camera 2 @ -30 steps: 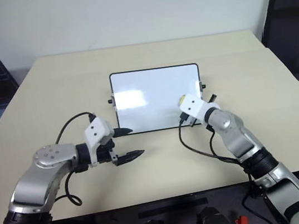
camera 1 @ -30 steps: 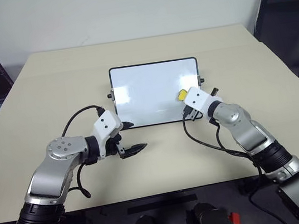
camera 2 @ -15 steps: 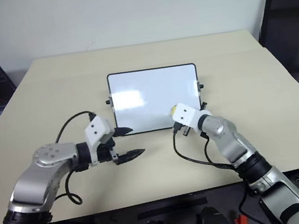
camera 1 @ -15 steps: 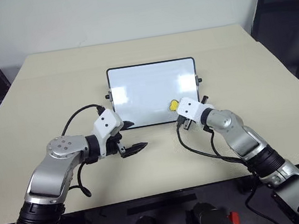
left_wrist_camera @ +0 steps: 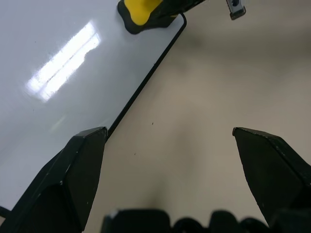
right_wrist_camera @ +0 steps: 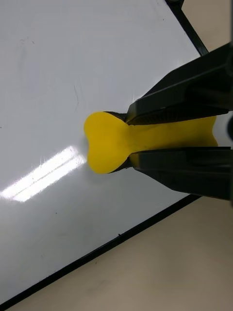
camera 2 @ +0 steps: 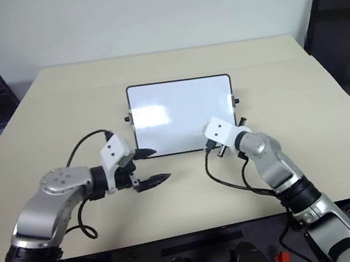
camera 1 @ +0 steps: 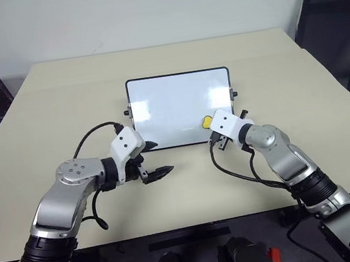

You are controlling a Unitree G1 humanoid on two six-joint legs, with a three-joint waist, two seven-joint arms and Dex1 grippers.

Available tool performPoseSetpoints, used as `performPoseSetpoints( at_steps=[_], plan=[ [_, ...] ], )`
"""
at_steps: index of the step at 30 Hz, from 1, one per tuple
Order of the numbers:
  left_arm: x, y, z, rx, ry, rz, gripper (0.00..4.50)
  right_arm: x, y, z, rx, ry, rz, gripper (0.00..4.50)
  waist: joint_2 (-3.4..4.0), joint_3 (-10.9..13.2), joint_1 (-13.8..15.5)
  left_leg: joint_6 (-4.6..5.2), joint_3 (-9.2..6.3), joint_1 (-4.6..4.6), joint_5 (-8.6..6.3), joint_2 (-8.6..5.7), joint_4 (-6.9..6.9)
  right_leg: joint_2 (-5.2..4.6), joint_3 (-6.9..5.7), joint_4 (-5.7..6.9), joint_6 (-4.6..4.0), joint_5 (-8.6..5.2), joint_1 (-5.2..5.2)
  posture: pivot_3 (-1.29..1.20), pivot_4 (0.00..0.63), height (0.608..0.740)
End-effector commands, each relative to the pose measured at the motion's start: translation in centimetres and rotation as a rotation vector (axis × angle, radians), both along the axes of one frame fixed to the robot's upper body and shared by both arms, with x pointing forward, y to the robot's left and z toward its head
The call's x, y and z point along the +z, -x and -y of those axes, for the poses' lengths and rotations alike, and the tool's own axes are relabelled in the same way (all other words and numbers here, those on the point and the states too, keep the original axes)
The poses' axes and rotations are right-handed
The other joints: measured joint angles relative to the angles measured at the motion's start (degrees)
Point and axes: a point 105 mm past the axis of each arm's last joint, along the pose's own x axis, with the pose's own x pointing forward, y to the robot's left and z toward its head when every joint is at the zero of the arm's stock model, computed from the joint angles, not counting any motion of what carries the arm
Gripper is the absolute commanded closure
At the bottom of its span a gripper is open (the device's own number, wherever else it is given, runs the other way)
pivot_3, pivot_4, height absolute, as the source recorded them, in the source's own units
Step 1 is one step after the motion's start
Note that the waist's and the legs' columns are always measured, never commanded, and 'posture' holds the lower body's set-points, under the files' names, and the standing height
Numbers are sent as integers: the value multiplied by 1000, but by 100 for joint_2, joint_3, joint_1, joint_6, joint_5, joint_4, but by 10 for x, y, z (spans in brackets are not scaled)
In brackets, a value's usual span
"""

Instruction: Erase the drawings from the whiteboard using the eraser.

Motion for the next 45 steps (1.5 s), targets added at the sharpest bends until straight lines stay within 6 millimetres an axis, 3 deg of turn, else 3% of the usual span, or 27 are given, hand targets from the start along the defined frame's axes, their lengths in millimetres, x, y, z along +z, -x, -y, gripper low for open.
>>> performPoseSetpoints(
  at_steps=[1, 5, 8, 12, 18, 29, 34, 35, 36, 42, 45],
  plan=[
    [15, 1, 7, -42, 28, 48, 0, 42, 5, 16, -63, -156, 79, 4164, 0, 0, 11, 0, -1, -3, 0, 0, -2, 0, 0, 0, 0, -1, -2, 0, 150, 740],
    [19, -2, 28, -137, 64, 73, 0, 52, 38, 55, -199, -403, -2, 4164, -1, 0, 113, -4, -14, -25, -3, -6, -7, -5, -10, -7, -3, -8, -6, 0, 150, 740],
    [19, -2, 44, -241, 71, 73, 0, 37, 59, 72, -322, -536, -100, 4164, 0, 0, 169, -11, -26, -35, -8, -6, -7, -5, -30, -23, -8, -11, -2, 0, 150, 740],
    [20, -3, 68, -373, 75, 78, 0, 19, 71, 90, -493, -655, -202, 4165, 4, 2, 127, -13, -20, -31, -9, -7, -5, -2, -26, -23, -6, -10, -5, 0, 150, 740],
    [22, 0, 105, -567, 70, 86, 0, 2, 65, 95, -564, -676, -283, 4165, 5, 2, 88, -12, 0, -27, -9, -25, -2, 8, -24, -23, -3, -8, -4, 0, 150, 740],
    [19, 0, 123, -616, 71, 99, 0, -6, 37, 119, -618, -680, -282, 4165, 5, 2, 15, -10, -3, -31, -10, -34, -7, 8, -18, -31, -2, -8, -4, 0, 150, 740],
    [17, 1, 118, -594, 73, 96, 0, -8, 30, 129, -630, -693, -293, 2618, 5, 2, 16, -10, -5, -34, -10, -33, -8, 7, -18, -34, -1, -8, -3, 0, 150, 740],
    [16, 1, 117, -589, 74, 95, 0, -9, 30, 129, -627, -694, -295, 2531, 6, 2, 13, -10, -5, -34, -10, -32, -9, 8, -17, -35, -1, -8, -4, 0, 150, 740],
    [16, 1, 116, -585, 74, 94, 0, -8, 29, 129, -624, -697, -296, 1970, 6, 2, 13, -10, -5, -34, -10, -32, -10, 8, -15, -35, -1, -8, -4, 0, 150, 740],
    [14, 1, 107, -529, 89, 95, 0, 6, 24, 125, -586, -751, -262, 35, 7, 3, 11, -10, -14, -34, -10, -28, -9, 7, -13, -35, -1, -8, -4, 0, 150, 740],
    [19, -5, 95, -437, 114, 110, 0, 34, 27, 113, -487, -782, -180, 35, 8, 3, 12, -10, -16, -35, -10, -22, -9, 6, -14, -36, 0, -8, -3, 0, 150, 740]
  ],
)
